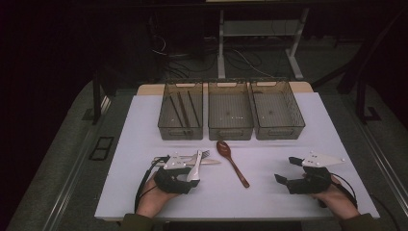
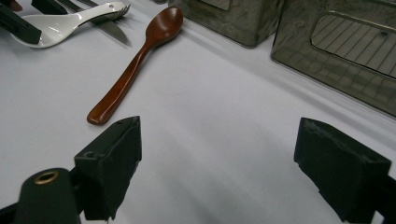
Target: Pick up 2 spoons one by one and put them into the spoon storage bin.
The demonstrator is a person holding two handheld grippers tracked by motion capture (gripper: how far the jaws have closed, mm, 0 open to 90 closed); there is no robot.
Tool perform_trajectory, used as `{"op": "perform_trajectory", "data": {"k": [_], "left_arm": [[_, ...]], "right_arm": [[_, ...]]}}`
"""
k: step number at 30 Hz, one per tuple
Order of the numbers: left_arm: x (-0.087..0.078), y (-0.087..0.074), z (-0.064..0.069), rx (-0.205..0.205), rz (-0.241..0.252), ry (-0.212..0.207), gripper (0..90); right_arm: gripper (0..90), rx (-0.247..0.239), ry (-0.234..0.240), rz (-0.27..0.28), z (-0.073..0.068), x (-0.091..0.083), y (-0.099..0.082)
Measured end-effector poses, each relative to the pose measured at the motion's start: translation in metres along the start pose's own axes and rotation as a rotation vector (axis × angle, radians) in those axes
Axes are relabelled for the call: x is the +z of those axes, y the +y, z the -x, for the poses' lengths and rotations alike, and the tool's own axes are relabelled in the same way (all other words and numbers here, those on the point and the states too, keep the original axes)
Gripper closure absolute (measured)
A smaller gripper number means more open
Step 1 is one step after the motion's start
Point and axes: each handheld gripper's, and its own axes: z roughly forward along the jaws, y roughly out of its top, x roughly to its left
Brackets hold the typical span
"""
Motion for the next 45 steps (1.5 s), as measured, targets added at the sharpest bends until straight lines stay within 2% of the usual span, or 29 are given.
{"op": "perform_trajectory", "data": {"k": [1,20,28,38,45], "left_arm": [[0.001,0.0,0.001,-0.013,0.007,0.0,42.3],[0.002,0.003,0.004,0.007,-0.026,-0.005,55.1],[0.002,0.005,0.005,-0.006,-0.042,0.004,61.2],[0.001,0.009,0.008,-0.003,-0.052,0.026,69.7],[-0.001,0.011,0.01,0.006,-0.047,0.027,76.2]], "right_arm": [[14.8,0.0,0.0,0.0,0.0,0.0,0.0],[14.8,0.0,0.001,0.0,0.0,0.0,0.0],[14.8,0.0,0.002,-0.002,0.0,0.0,0.0],[14.8,0.0,0.002,-0.002,0.0,0.0,0.0],[14.8,-0.001,0.002,0.0,0.0,0.0,0.0]]}}
